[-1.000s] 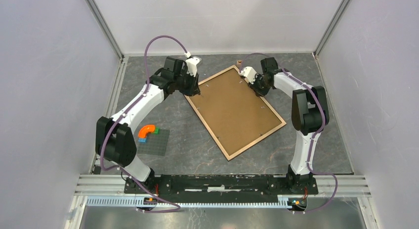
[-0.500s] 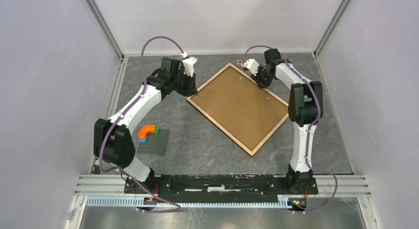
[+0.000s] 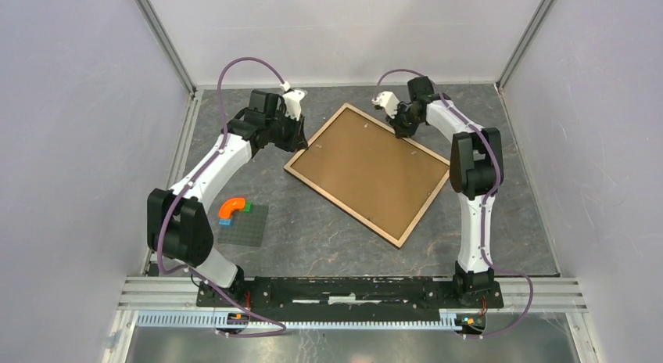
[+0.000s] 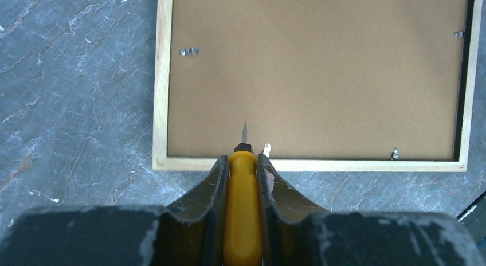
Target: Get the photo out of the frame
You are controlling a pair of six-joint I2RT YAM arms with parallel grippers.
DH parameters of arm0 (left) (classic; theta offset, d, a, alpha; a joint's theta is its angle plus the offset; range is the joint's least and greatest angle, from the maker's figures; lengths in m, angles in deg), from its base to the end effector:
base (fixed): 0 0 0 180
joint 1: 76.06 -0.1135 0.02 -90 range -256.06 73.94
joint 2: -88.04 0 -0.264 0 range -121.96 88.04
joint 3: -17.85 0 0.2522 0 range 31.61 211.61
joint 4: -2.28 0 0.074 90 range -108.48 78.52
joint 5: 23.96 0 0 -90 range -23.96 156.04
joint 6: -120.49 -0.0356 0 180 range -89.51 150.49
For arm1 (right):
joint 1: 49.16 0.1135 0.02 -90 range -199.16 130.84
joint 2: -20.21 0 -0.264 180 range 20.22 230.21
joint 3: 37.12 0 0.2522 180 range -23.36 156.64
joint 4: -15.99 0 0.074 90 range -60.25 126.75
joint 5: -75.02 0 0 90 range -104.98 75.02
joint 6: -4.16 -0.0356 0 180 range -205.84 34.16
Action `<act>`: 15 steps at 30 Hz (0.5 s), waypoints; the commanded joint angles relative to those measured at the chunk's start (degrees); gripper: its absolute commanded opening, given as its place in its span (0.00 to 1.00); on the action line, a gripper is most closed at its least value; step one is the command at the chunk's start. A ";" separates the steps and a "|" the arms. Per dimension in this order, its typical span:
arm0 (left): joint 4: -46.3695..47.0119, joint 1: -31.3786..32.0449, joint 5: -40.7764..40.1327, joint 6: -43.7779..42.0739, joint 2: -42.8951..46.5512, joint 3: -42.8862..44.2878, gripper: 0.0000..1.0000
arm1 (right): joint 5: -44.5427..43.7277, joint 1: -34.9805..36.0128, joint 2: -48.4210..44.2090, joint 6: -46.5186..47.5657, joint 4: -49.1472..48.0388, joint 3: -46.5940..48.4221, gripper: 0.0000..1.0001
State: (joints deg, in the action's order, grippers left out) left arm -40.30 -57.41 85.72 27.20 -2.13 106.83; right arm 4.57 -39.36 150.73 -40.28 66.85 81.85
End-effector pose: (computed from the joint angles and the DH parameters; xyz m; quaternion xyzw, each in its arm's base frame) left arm 0.3283 -0.1235 0.2979 0.2383 0.8769 -0.2075 0.3623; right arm 0.4793 0.0949 0.1684 -0.4804 0.8287 0.0848 0.2743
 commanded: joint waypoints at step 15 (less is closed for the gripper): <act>0.92 -0.75 5.58 0.53 5.45 -1.75 0.02 | 7.10 13.46 1.70 11.54 7.85 -3.73 0.08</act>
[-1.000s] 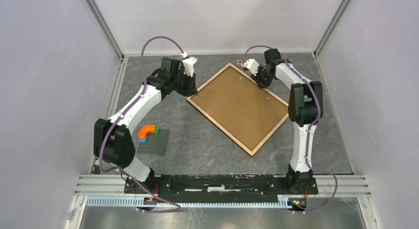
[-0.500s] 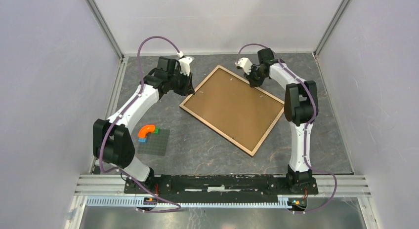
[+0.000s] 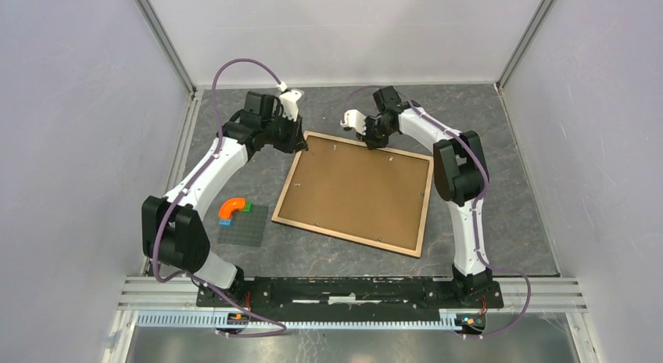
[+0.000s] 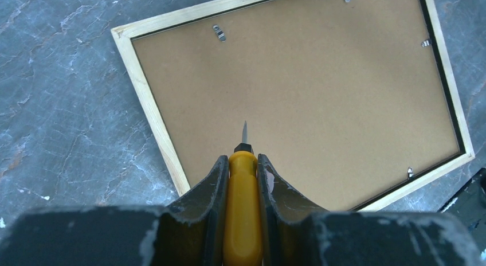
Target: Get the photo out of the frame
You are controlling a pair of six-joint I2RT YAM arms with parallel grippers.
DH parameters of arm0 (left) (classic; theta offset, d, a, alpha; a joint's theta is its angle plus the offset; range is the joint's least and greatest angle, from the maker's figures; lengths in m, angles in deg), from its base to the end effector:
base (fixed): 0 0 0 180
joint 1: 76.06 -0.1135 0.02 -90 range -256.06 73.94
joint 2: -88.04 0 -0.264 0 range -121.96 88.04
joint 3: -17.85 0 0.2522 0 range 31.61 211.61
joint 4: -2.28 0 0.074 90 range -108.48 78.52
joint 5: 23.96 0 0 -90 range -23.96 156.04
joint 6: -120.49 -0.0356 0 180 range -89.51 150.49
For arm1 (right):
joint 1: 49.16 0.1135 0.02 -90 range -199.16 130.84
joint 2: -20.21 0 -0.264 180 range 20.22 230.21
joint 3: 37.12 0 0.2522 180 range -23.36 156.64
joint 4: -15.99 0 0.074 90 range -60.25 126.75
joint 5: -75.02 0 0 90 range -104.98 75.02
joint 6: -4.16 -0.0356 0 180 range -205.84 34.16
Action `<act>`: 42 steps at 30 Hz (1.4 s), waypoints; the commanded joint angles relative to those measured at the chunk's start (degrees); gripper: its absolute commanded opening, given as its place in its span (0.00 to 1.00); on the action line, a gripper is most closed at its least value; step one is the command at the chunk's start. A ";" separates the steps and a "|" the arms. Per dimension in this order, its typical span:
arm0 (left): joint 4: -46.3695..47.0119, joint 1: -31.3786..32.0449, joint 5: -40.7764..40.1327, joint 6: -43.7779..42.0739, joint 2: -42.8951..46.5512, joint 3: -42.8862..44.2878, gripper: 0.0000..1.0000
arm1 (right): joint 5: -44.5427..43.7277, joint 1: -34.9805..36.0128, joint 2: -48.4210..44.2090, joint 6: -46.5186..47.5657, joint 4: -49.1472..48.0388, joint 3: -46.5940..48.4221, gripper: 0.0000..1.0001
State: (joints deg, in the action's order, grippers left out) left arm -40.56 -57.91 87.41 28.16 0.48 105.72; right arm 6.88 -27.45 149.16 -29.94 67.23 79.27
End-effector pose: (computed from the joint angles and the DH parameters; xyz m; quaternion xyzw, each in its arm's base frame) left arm 0.3190 -0.1182 0.3062 0.2334 0.8719 -0.2225 0.3684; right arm 0.4405 0.1896 0.1679 -0.6328 0.7183 0.1111 0.2670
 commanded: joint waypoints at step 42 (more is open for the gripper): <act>12.32 36.79 0.46 -9.67 -26.35 20.94 0.02 | 18.91 -31.91 -32.51 -48.17 -16.70 -48.93 0.58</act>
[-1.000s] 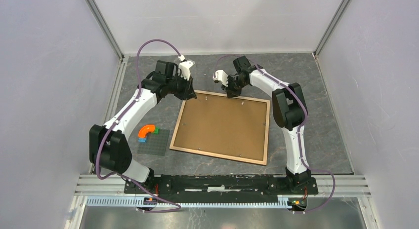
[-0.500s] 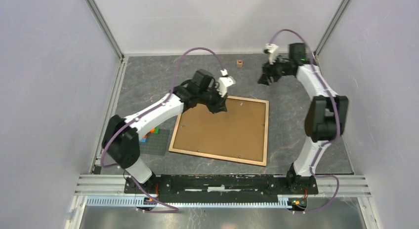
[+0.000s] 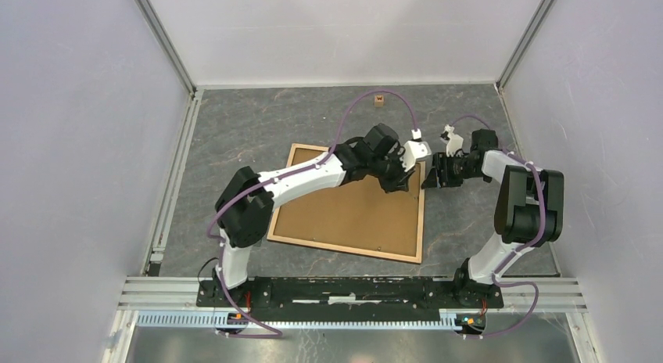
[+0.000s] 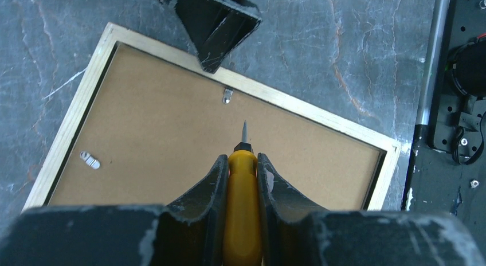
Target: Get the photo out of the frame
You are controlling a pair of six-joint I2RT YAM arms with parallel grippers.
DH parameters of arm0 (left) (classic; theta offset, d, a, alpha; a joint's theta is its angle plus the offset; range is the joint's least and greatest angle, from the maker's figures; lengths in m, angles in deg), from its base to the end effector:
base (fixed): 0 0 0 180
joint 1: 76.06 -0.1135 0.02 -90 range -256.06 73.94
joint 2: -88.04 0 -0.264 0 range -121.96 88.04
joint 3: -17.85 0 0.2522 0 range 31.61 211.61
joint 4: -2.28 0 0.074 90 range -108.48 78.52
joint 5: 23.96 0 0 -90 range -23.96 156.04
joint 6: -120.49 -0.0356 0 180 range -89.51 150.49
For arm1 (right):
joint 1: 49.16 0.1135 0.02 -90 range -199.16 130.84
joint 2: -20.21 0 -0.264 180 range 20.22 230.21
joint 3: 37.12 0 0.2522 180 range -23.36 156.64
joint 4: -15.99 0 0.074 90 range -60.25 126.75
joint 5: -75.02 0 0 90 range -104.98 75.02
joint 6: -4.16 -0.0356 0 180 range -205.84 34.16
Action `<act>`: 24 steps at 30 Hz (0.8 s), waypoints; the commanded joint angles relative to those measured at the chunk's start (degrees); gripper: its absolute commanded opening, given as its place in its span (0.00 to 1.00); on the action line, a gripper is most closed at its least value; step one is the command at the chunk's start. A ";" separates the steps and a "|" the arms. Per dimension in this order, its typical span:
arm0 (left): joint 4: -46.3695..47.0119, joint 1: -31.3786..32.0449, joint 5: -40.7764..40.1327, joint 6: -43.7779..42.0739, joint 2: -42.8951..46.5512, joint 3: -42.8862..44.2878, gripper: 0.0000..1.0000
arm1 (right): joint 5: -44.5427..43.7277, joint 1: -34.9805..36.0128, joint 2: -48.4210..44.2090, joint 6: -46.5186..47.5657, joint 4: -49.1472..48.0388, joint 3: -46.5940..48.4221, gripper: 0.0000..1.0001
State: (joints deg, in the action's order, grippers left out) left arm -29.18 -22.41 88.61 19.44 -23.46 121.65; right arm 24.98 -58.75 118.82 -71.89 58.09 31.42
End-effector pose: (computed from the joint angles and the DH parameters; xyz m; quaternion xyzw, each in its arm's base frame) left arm 0.2555 -0.3702 0.2578 0.5449 0.7033 -0.3176 0.3280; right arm 0.3083 -0.0289 0.1517 -0.0882 0.9258 0.3008 0.2114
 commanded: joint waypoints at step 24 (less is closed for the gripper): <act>-0.13 4.31 -6.73 -0.18 -12.36 12.38 0.02 | 1.54 -0.62 0.01 -12.51 -13.17 -6.61 0.55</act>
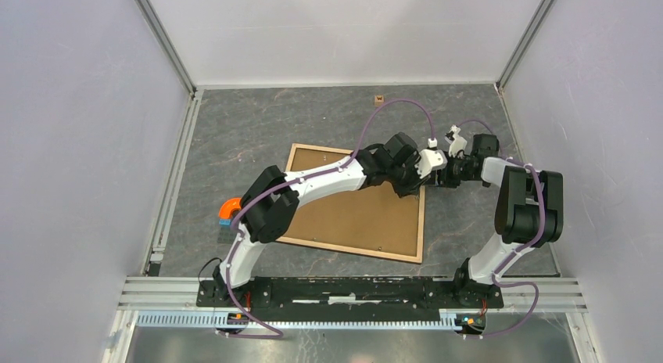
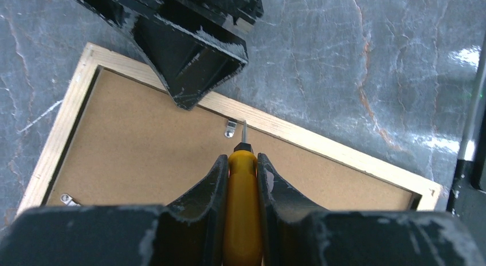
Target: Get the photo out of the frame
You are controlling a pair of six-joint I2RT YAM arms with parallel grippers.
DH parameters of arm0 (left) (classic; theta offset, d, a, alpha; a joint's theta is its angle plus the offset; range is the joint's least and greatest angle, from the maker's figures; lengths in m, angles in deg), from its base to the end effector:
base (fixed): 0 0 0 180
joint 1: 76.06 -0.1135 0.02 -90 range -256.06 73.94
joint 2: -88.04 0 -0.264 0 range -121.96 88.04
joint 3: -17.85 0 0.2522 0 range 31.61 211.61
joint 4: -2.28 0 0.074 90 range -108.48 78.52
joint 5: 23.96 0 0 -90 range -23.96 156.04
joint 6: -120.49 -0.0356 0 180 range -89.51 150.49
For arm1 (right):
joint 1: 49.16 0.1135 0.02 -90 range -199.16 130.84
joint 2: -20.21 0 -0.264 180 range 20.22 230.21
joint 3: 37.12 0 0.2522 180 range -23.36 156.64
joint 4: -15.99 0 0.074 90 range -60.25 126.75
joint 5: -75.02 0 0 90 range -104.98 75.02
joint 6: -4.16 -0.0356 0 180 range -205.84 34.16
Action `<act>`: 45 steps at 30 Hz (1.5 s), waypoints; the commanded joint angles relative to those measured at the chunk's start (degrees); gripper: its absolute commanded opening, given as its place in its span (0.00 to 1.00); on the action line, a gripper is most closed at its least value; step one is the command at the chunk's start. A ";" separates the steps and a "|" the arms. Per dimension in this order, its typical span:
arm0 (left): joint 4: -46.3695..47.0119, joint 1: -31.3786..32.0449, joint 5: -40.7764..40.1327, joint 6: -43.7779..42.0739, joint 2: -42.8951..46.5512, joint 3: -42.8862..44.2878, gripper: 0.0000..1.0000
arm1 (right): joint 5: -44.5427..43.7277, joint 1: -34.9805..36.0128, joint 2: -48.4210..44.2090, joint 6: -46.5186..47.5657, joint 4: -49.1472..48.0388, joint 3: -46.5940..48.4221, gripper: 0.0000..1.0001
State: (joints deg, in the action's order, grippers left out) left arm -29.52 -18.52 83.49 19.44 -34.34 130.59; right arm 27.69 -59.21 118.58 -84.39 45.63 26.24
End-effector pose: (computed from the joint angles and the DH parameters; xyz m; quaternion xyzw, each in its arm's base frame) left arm 0.2545 -0.4200 0.2228 0.5592 0.7092 -0.2875 0.3189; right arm 0.3074 -0.0300 0.1395 -0.0115 0.9122 0.3327 0.2389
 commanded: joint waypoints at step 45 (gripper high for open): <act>1.65 -1.20 1.85 2.23 -1.85 2.25 0.02 | -2.50 0.05 1.26 0.39 -1.39 -3.20 0.51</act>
State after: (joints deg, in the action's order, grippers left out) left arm -29.13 -19.83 85.59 19.48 -35.37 130.42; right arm 28.48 -59.40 118.56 -84.61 42.90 24.76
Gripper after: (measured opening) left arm 0.257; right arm 0.515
